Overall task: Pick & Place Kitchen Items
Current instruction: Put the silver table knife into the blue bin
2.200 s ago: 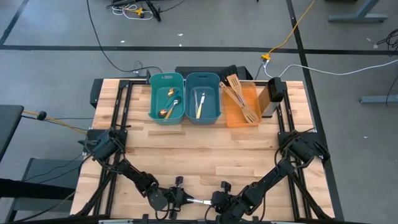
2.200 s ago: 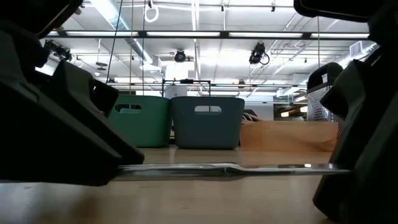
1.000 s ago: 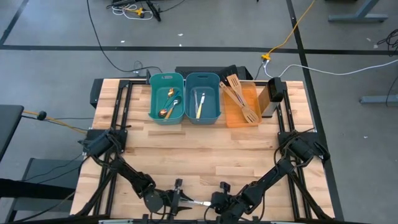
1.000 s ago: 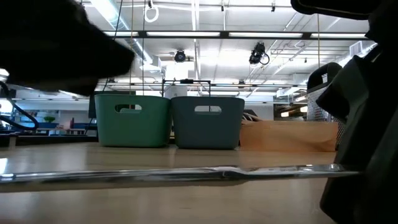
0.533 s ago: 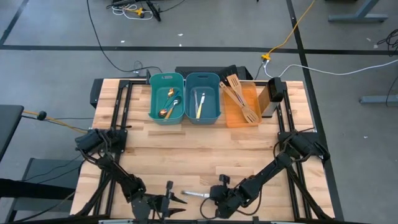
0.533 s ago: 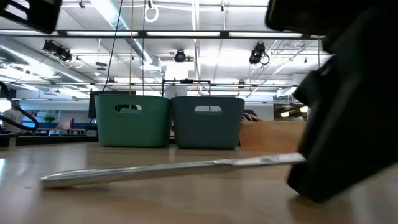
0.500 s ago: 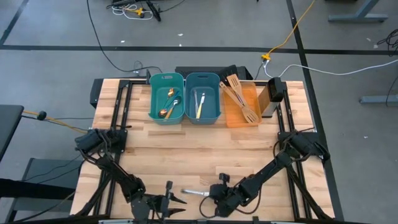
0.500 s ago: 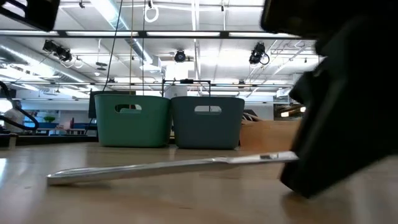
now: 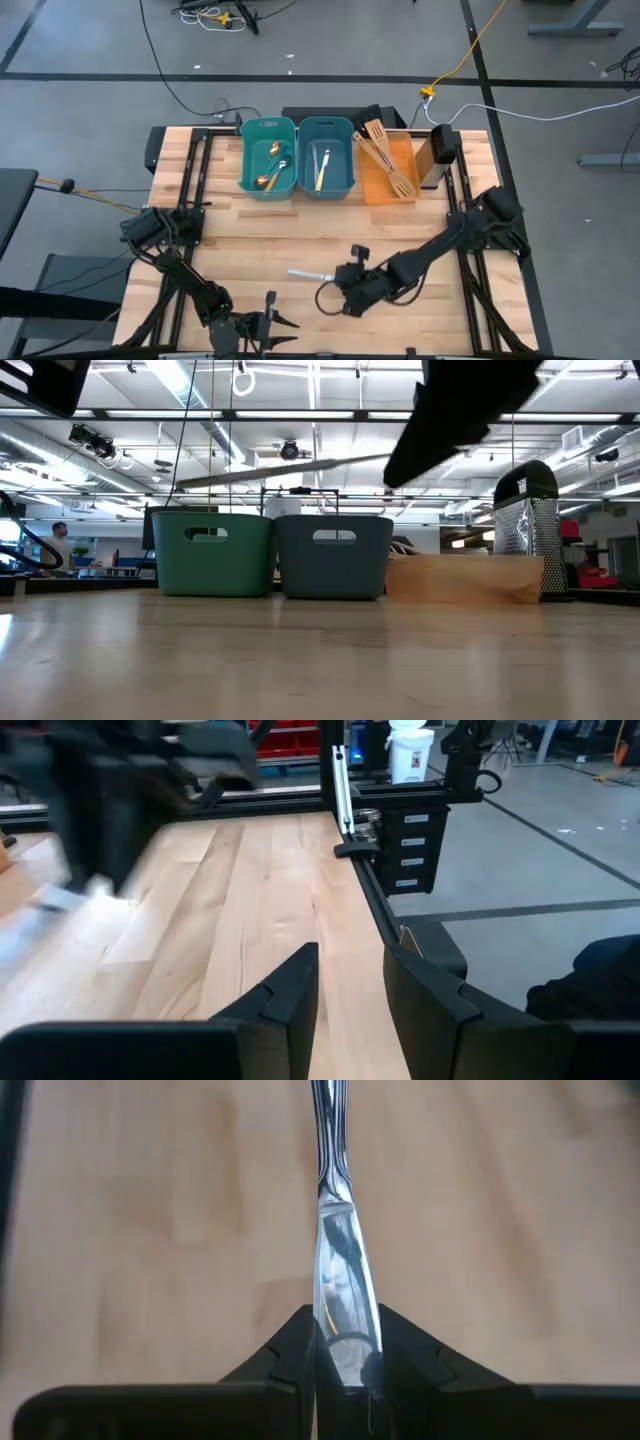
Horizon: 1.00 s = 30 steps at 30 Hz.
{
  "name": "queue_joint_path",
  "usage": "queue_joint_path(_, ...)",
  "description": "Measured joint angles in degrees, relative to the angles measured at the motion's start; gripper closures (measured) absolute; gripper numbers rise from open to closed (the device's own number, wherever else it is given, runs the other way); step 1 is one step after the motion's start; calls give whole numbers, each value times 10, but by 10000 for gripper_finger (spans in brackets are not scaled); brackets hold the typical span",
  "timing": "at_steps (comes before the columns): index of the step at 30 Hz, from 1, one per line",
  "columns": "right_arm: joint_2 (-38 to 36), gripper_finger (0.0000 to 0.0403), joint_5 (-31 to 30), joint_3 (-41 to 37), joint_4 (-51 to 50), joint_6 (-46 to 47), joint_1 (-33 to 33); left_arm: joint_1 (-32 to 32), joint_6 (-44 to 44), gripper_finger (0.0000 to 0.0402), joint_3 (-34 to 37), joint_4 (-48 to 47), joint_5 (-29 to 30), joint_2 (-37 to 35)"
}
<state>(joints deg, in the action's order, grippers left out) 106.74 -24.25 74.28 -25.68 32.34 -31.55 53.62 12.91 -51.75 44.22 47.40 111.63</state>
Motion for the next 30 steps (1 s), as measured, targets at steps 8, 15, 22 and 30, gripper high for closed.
queue_joint_path(8, -81, 320, -33, 0, -80, -30, 36, 0, 31, 280, 0, 2, 4, 0)
queue_joint_path(15, -137, 320, -64, 1, -145, -34, 79, -1, 34, 280, 0, 16, 17, 0)
queue_joint_path(22, -169, 320, -68, 1, -156, -57, 134, -2, 34, 280, 0, 19, 37, 1)
queue_joint_path(30, -175, 320, -79, 1, -156, -69, 209, -2, 34, 280, 0, 28, 70, 1)
